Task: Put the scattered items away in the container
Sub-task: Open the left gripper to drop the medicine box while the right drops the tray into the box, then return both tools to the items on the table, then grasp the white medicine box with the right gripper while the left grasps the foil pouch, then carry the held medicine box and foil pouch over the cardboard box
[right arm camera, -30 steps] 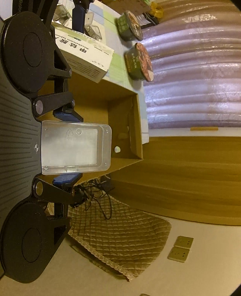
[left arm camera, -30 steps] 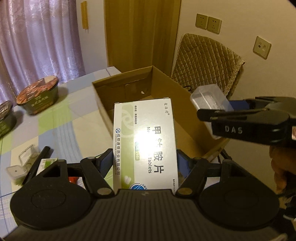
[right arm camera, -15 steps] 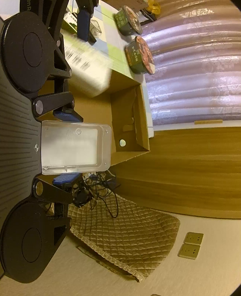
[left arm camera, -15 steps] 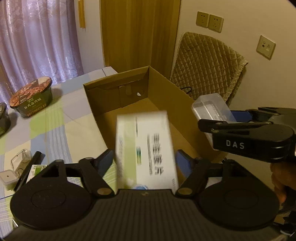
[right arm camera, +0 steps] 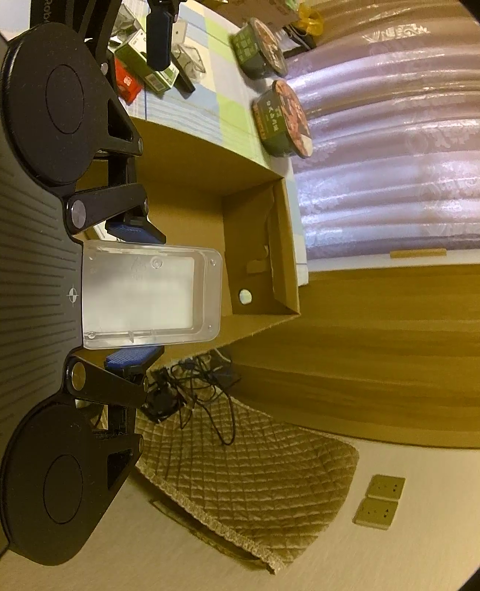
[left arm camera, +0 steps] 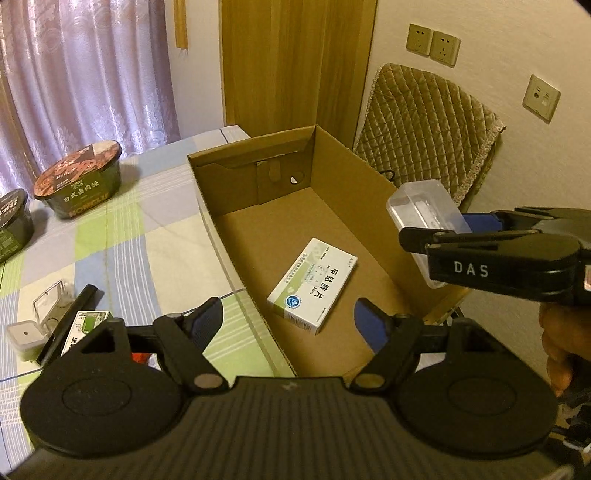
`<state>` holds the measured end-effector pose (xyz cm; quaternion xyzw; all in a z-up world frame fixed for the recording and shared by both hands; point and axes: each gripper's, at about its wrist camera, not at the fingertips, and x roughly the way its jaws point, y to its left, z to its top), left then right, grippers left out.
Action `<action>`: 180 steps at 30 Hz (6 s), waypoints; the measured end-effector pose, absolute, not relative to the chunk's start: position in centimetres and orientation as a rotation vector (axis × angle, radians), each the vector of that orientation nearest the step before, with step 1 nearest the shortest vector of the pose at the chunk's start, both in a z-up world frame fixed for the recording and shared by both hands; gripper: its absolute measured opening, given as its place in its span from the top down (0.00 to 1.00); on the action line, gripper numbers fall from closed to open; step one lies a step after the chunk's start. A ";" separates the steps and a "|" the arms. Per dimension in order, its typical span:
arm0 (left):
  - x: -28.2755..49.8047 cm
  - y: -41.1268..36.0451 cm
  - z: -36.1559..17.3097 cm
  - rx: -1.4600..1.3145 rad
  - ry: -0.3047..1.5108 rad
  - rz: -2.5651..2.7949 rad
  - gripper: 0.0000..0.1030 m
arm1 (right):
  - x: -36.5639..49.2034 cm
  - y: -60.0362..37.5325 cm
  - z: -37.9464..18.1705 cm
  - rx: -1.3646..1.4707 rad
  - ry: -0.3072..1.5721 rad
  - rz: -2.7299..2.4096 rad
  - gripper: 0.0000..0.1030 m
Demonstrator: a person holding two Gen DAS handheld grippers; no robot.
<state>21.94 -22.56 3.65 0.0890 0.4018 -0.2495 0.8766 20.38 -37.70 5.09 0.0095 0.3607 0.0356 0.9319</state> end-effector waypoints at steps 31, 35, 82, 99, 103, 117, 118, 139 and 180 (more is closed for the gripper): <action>20.4 -16.1 2.9 0.205 0.808 -0.424 0.04 | 20.9 -33.8 6.1 -0.179 0.733 0.165 0.00; 19.5 -13.5 3.0 0.203 0.806 -0.381 0.04 | 20.3 -32.7 6.9 -0.219 0.722 0.185 0.00; 15.9 10.5 -1.3 -0.038 0.984 -0.107 0.04 | 11.4 -12.8 -1.4 -0.295 0.872 0.569 0.00; 23.3 9.8 -5.0 -0.020 1.047 -0.217 0.04 | 14.2 -8.0 -7.3 -0.316 0.957 0.678 0.39; 25.1 9.8 -6.0 -0.025 1.069 -0.244 0.05 | 15.1 -7.4 -8.4 -0.342 0.971 0.690 0.39; 29.7 9.0 -9.0 -0.072 1.162 -0.324 0.22 | 16.2 -5.6 -10.0 -0.417 0.959 0.718 0.41; 29.9 8.9 -9.3 -0.076 1.172 -0.326 0.26 | 16.2 -5.6 -10.1 -0.421 0.958 0.712 0.46; 22.3 9.8 -8.5 0.111 1.282 -0.477 0.34 | 10.9 -10.4 -10.0 -0.355 1.078 0.697 0.59; 17.6 6.8 -4.7 0.162 1.242 -0.467 0.57 | 8.3 -12.9 -5.8 -0.305 1.009 0.617 0.60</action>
